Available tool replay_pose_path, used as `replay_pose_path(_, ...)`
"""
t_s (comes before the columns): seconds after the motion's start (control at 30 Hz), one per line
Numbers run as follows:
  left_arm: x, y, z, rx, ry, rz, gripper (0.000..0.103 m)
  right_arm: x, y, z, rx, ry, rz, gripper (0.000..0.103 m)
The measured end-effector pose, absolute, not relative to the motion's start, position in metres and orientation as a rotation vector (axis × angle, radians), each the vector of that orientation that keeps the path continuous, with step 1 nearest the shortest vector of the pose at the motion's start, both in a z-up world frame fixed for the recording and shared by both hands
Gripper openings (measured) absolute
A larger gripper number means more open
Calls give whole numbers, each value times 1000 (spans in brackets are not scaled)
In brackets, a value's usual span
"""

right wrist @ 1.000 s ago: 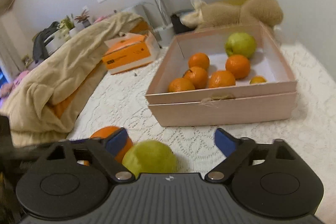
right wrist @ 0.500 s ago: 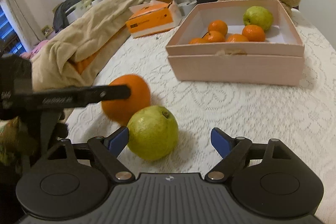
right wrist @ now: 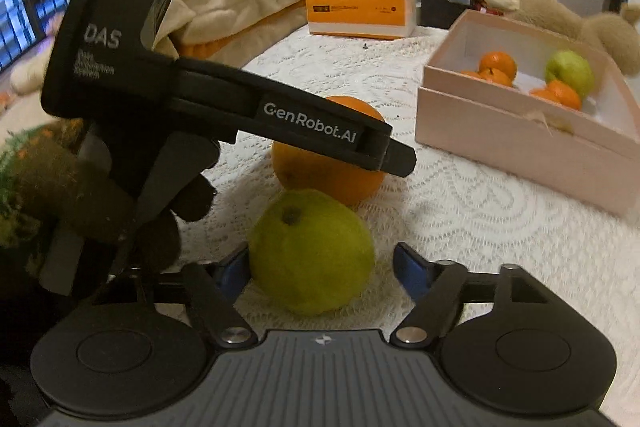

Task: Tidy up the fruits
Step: 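Grasp the green pear with the right tool while the left tool holds the orange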

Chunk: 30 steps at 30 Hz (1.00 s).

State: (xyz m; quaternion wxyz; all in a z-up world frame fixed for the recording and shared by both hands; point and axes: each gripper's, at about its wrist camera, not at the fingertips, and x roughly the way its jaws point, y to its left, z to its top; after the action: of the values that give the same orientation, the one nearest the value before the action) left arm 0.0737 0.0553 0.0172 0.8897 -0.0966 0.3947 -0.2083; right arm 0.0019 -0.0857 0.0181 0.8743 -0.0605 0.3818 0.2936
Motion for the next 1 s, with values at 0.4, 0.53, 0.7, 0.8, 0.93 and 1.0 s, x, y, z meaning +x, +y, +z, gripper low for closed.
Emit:
replay_pose_path(0.4,58,91,23,-177,806,-306,77,7,-90,24,-105,780,585,71)
replay_pose_path(0.53,58,90,21,-177,796,-310,77,8,-95,30,-74,770,589,59)
replay_pose_path(0.7,61,92,18,-216,804,-312,78,9,-108,39,-71,744,560,59)
replay_pose_path(0.8,62,92,15,-231,808,-320,78,10,-115,42,-62,732,533,59)
replay_pose_path(0.93,61,89,15,-220,804,-318,78,13,-118,40,-38,742,535,60)
replay_pose_path(1.0,62,90,15,-225,804,-319,78,12,-117,39,-36,744,537,62)
